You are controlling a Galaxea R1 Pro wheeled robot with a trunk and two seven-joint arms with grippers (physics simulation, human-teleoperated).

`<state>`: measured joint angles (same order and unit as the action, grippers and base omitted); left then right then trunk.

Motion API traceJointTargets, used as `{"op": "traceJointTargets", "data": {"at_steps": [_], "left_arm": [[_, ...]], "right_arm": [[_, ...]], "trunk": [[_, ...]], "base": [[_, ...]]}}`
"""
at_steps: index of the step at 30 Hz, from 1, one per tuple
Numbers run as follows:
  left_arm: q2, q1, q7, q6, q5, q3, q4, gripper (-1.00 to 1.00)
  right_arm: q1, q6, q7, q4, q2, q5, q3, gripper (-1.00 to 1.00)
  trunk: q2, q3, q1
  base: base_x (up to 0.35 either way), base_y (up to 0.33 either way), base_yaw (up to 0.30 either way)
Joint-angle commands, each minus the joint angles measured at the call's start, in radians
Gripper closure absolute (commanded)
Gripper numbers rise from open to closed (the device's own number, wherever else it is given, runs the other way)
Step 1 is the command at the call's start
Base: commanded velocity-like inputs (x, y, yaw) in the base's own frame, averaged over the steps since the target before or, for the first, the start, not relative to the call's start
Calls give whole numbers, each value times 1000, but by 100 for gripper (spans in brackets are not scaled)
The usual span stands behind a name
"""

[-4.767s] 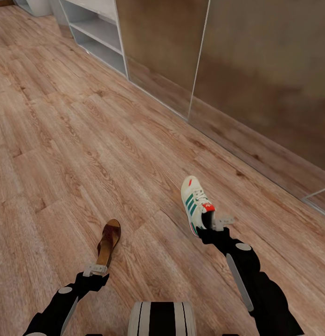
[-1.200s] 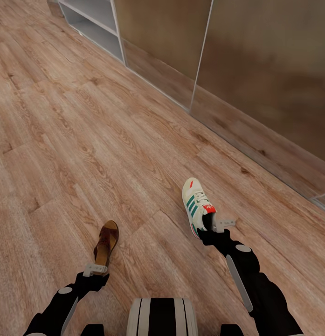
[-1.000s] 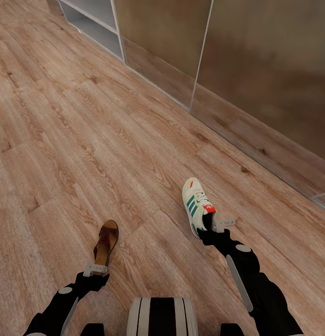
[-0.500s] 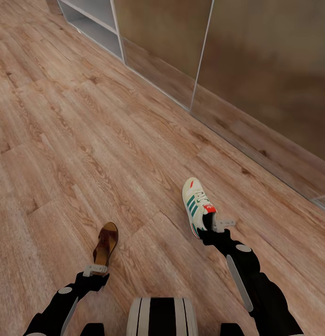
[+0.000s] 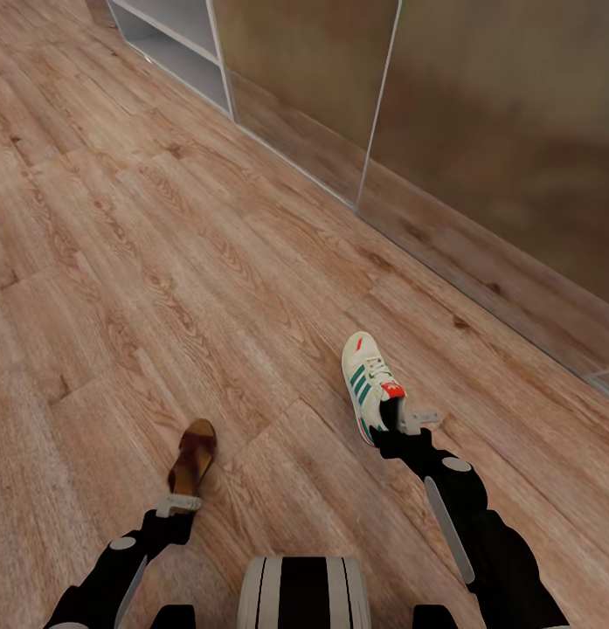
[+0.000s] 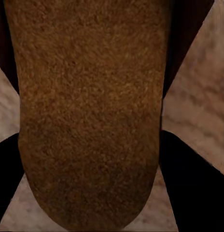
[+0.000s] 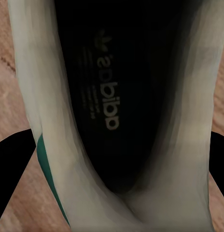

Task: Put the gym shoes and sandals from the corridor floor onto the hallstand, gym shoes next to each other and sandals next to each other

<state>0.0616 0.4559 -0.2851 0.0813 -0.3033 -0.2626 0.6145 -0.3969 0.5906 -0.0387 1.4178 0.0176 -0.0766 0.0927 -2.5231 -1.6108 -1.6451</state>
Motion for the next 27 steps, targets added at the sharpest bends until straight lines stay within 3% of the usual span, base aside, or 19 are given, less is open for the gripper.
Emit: {"op": "traceJointTargets", "data": {"at_steps": [1, 9, 22, 27], "left_arm": [[-1, 0, -8, 4, -10, -7, 2, 100], [-1, -4, -18, 4, -8, -8, 20, 100], [-10, -11, -13, 8, -8, -11, 127, 100], [-12, -11, -11, 9, -8, -9, 133, 100]], "right_arm": [[0, 5, 2, 1, 1, -8, 1, 100], [0, 5, 2, 1, 1, -8, 3, 100], [0, 4, 2, 0, 1, -11, 9, 100], [0, 3, 2, 0, 1, -11, 11, 100]], "trunk": [[0, -1, 0], [0, -1, 0], [0, -1, 0], [1, 19, 2]], "base": [[0, 0, 0], [0, 0, 0], [0, 0, 0], [0, 0, 0]]}}
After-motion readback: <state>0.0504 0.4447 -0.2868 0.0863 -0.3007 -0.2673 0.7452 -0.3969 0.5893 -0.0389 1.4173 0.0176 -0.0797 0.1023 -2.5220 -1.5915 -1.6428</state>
